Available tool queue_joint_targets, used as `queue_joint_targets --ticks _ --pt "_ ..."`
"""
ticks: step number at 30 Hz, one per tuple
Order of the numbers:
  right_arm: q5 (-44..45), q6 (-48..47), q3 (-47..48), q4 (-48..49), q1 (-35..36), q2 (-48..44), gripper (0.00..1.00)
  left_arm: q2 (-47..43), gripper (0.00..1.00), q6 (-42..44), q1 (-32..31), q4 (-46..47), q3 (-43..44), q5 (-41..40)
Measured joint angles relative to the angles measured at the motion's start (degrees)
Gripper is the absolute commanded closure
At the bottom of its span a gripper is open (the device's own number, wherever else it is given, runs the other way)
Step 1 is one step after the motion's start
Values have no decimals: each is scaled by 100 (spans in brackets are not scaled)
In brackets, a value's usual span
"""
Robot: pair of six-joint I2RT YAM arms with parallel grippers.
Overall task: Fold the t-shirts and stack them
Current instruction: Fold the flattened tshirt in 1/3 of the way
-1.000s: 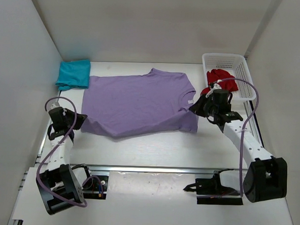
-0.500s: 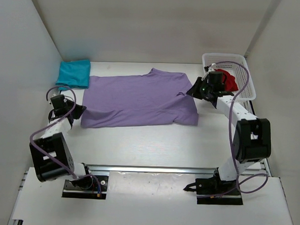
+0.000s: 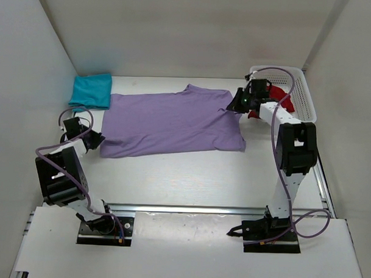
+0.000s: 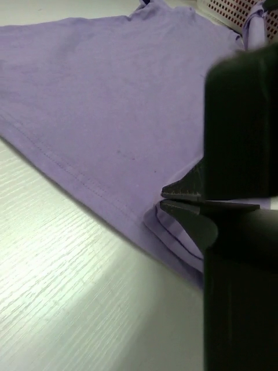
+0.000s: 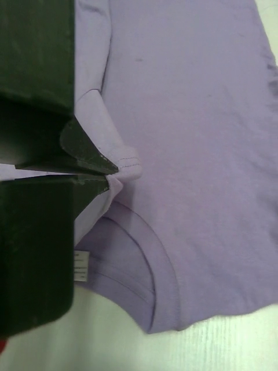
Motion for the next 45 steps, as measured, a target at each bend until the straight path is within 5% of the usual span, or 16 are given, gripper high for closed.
queue_joint_targets --ticks 2,5,10,13,16,22,27,34,39,42,45 --pt "2 -15 236 -85 33 155 90 2 61 68 26 -48 35 7" --pt "42 -63 570 -195 66 313 70 13 42 168 74 -127 142 68" --pt "203 70 376 -201 68 92 62 -581 51 328 28 -339 20 -133" --pt "326 308 -671 0 70 -739 100 -1478 55 433 -122 -372 -302 -251" --pt "444 568 -2013 378 96 -1930 100 -1954 53 525 -212 -345 -638 -177" --pt "647 890 -4103 968 -28 -3432 66 -1725 43 608 90 -590 -1311 -48" --pt "820 946 -4822 955 -278 -3436 54 -1360 42 669 96 -638 -1331 -26" --pt "844 1040 -4830 1362 -455 -2826 57 -1023 58 597 85 -295 -1248 39" --pt "758 1174 -4597 1615 -516 -2337 100 -905 84 518 94 -166 -1263 37" --pt "710 1276 -4524 1705 -516 -2181 100 -870 99 479 70 -122 -1272 0" --pt "732 1357 -4601 1735 -501 -2288 100 -841 100 424 15 -61 -1270 -52"
